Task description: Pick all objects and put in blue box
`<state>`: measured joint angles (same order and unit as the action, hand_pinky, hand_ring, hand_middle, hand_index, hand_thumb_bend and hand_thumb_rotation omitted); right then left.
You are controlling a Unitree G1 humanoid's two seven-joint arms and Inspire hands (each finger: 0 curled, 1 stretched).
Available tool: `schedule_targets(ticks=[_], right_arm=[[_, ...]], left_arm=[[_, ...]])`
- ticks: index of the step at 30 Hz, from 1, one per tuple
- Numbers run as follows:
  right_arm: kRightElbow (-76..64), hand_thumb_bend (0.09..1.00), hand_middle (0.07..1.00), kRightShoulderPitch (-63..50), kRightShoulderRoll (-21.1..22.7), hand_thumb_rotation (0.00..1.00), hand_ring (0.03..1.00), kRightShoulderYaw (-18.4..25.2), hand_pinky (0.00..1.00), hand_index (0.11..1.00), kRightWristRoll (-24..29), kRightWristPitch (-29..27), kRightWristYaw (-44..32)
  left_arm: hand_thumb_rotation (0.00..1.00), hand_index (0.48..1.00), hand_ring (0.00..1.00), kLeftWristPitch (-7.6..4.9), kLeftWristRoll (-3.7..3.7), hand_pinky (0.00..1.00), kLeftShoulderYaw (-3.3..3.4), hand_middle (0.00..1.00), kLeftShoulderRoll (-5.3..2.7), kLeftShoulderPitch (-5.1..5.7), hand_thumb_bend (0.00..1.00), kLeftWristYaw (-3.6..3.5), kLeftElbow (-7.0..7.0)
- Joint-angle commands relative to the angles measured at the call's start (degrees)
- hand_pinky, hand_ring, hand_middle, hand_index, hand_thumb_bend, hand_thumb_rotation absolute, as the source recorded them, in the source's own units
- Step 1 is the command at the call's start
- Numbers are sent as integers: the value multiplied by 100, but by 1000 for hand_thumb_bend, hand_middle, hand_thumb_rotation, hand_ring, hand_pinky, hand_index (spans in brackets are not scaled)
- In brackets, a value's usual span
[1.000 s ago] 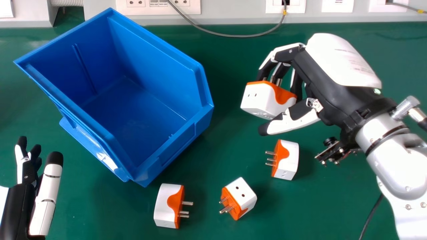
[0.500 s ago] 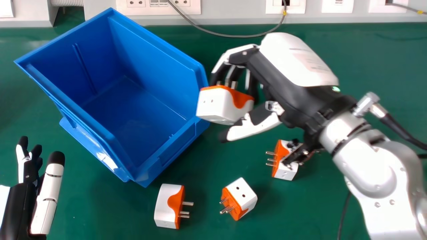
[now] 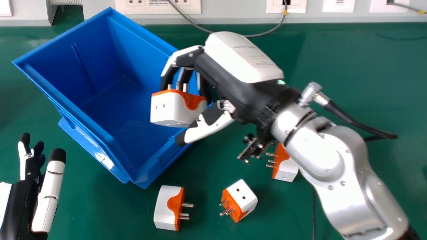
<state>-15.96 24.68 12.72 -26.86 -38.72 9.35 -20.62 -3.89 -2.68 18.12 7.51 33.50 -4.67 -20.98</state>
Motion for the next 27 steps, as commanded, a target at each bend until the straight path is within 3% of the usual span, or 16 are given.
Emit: schedule_targets(ticks=[1,8,12,16,21,27], right_arm=[[153,494,458,364,-166,0,317,-42,140,557,-84,-131,153],[965,493,447,1030,-597,0,308,-284,126,551,-333,-91,247],[1665,494,443,1558,-913,0,309,-370,122,547,-396,-135,420],[2515,494,448,2110,-1234,0,313,-464,131,551,-506,-215,752],[3703,493,475,2755,-1617,0,343,-628,178,556,-635,-374,1325],[5176,492,506,3395,-1990,0,389,-813,245,543,-693,-726,1884]], left_arm=[[1000,1000,994,-23,12,940,-1,1000,22,16,493,12,-148],[1000,1000,990,-40,15,936,-6,1000,30,21,484,4,-143],[1000,1000,989,27,31,935,-17,1000,21,57,481,-11,-252],[1000,1000,989,42,28,933,-15,1000,28,73,479,-20,-274],[1000,1000,987,28,26,931,-5,1000,45,57,476,-24,-243],[1000,1000,986,44,27,929,-17,1000,24,108,474,-22,-303]])
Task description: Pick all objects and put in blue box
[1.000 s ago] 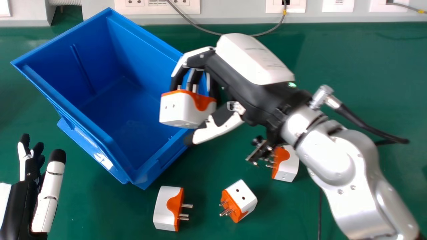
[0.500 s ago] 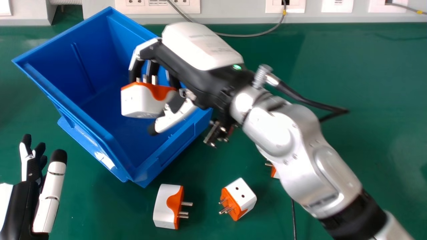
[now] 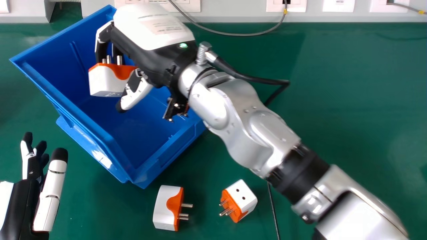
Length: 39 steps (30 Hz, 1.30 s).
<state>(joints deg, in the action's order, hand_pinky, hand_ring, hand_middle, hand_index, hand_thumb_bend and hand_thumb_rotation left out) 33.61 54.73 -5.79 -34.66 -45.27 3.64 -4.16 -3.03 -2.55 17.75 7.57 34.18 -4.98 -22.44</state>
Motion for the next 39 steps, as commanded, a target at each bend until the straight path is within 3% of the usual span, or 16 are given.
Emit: schedule_targets(ticks=[1,9,15,19,22,25,34,39], right_arm=[[492,492,510,494,-197,0,398,-70,261,537,-47,-237,335],[2157,494,508,1173,-568,0,411,-319,292,531,-90,-599,855],[2850,493,499,1424,-753,0,408,-502,305,539,-167,-629,1107],[3095,494,499,1478,-815,0,413,-570,311,536,-177,-637,1188],[3195,495,498,1445,-836,0,418,-618,318,527,-196,-615,1247],[3231,496,500,1426,-843,0,421,-635,323,518,-191,-609,1278],[3170,499,502,1289,-850,0,422,-619,340,496,-128,-582,1285],[3125,500,501,1190,-887,0,423,-703,350,491,-179,-640,1358]], left_arm=[[1000,1000,985,-48,5,929,18,1000,14,50,473,16,-164],[1000,1000,979,-1,-1,921,-6,1000,-25,88,477,44,-263],[1000,1000,974,63,17,915,3,1000,-7,107,479,21,-333],[1000,1000,973,55,37,914,6,1000,-7,117,477,7,-331],[1000,1000,972,100,26,913,-10,1000,-22,170,475,12,-433],[1000,1000,971,93,30,912,-14,1000,-20,182,470,15,-444],[1000,1000,967,109,-22,906,-49,1000,-31,213,460,46,-528],[1000,1000,963,219,-6,902,-67,997,-49,172,457,64,-569]])
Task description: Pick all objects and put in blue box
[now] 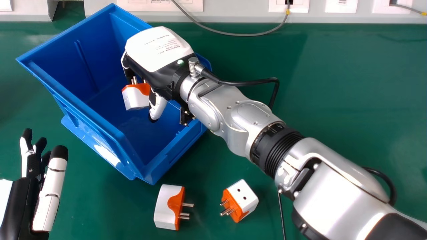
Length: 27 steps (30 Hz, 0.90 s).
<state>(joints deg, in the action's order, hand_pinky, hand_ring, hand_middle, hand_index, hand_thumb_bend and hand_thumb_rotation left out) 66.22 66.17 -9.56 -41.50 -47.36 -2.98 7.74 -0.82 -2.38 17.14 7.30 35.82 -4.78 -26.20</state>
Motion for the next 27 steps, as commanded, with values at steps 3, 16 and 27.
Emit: schedule_targets(ticks=[3,16,27], right_arm=[[-155,500,504,20,-506,0,424,-113,348,488,-26,-36,203],[-406,499,505,-215,-483,0,421,-332,347,493,-4,-422,276],[-431,499,509,-254,-390,0,420,-428,342,497,-3,-773,332]], left_arm=[[1000,1000,960,63,-37,899,-17,996,-21,-8,456,50,-226],[1000,1000,955,230,-154,894,-124,986,-15,-41,446,73,-400],[1000,1000,955,188,-142,895,-153,983,-34,-84,446,77,-380]])
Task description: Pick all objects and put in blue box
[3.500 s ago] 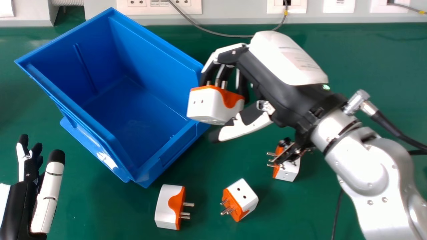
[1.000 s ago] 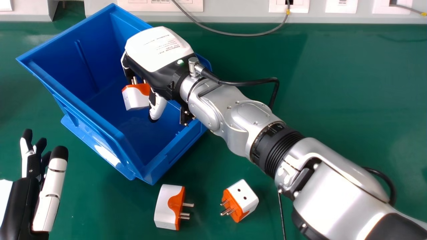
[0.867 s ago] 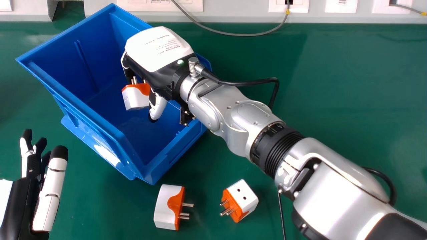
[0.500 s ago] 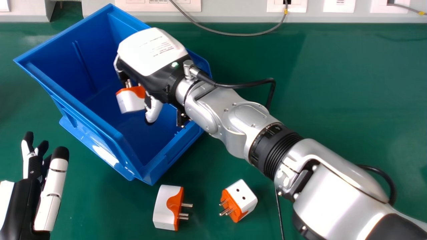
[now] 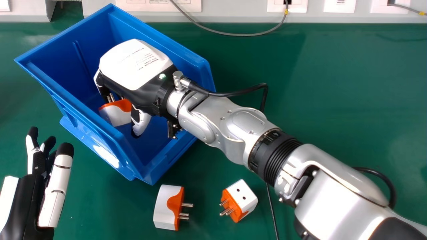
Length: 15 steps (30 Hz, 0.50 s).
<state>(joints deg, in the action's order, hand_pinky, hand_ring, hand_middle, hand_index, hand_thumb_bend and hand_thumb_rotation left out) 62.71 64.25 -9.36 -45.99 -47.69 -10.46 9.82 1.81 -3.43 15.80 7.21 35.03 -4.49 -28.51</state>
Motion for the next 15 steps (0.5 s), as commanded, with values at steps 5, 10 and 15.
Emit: schedule_targets(ticks=[5,10,15], right_arm=[[29,499,509,-21,-450,0,420,-39,342,491,-49,172,43],[-89,487,574,-68,-372,0,489,-12,363,559,65,113,-124],[-94,490,818,-46,-325,0,768,23,595,793,103,14,-138]], left_arm=[[1000,1000,956,-47,-43,896,-30,983,-20,-16,441,51,-161],[1000,1000,958,-30,-85,900,-52,985,-21,4,434,65,-202],[1000,1000,960,-19,-101,903,-47,986,3,-39,425,71,-163]])
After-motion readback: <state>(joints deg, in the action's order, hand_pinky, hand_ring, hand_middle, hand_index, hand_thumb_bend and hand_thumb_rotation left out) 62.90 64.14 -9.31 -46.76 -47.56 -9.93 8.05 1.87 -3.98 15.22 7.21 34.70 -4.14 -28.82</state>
